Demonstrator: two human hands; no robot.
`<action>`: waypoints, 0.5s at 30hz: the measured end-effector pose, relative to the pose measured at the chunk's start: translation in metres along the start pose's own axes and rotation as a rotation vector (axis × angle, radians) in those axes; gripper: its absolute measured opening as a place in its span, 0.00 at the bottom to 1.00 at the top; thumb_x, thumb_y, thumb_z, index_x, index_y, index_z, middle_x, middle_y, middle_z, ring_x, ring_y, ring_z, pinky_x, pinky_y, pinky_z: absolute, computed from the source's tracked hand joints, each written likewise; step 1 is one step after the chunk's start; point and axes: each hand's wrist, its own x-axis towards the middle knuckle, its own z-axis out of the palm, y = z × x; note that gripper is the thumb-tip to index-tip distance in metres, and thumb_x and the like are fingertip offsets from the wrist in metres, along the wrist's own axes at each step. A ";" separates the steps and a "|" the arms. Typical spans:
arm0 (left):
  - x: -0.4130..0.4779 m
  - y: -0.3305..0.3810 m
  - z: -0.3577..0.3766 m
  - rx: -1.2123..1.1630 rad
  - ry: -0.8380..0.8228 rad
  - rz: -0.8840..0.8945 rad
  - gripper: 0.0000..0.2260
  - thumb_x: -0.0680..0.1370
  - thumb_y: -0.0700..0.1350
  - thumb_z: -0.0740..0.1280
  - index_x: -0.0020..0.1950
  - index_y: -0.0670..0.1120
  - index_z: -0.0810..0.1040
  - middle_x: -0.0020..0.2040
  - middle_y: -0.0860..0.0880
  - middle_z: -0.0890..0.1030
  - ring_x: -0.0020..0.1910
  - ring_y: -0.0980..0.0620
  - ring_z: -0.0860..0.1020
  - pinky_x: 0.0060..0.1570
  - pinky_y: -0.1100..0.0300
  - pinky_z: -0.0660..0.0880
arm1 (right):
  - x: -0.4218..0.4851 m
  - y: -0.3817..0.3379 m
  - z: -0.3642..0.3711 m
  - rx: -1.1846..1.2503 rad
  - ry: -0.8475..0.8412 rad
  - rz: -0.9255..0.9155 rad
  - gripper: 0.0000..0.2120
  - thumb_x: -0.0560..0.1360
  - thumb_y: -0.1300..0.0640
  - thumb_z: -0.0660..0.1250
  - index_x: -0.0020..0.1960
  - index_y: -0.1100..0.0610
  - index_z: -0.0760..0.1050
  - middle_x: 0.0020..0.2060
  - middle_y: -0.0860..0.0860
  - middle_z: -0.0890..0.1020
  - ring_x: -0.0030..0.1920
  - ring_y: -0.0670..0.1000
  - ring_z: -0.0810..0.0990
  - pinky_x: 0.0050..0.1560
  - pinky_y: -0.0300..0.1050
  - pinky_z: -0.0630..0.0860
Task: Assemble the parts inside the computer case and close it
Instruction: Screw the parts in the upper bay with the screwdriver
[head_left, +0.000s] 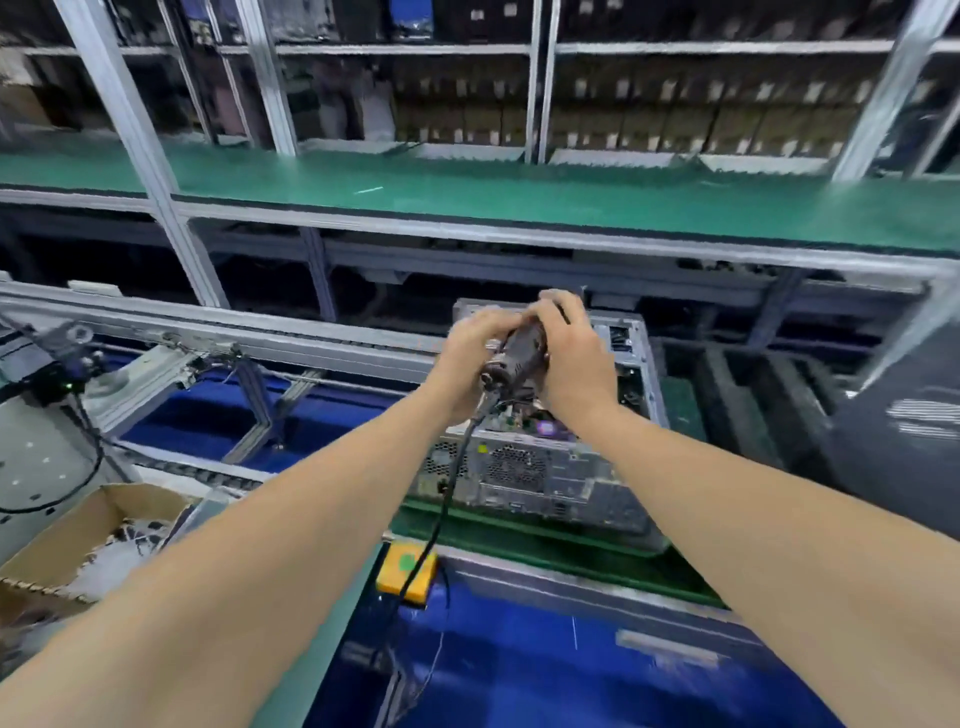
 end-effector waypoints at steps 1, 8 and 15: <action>0.007 -0.004 0.023 0.011 -0.034 -0.014 0.08 0.74 0.45 0.69 0.46 0.41 0.76 0.47 0.41 0.73 0.47 0.45 0.74 0.44 0.54 0.72 | -0.003 0.022 -0.014 -0.005 0.053 0.020 0.22 0.72 0.64 0.73 0.65 0.54 0.76 0.71 0.51 0.74 0.49 0.62 0.82 0.39 0.52 0.77; 0.055 -0.079 0.181 0.082 -0.272 -0.155 0.12 0.79 0.42 0.64 0.57 0.51 0.85 0.40 0.45 0.76 0.31 0.51 0.77 0.30 0.61 0.71 | -0.032 0.195 -0.086 0.206 0.284 0.246 0.13 0.72 0.61 0.74 0.55 0.51 0.81 0.48 0.46 0.86 0.48 0.53 0.85 0.47 0.55 0.82; 0.096 -0.189 0.281 0.183 -0.124 -0.244 0.07 0.82 0.41 0.62 0.57 0.45 0.76 0.41 0.45 0.81 0.31 0.53 0.81 0.31 0.60 0.77 | -0.070 0.321 -0.082 0.339 0.177 0.454 0.07 0.70 0.47 0.70 0.46 0.48 0.80 0.37 0.42 0.84 0.41 0.49 0.84 0.51 0.56 0.81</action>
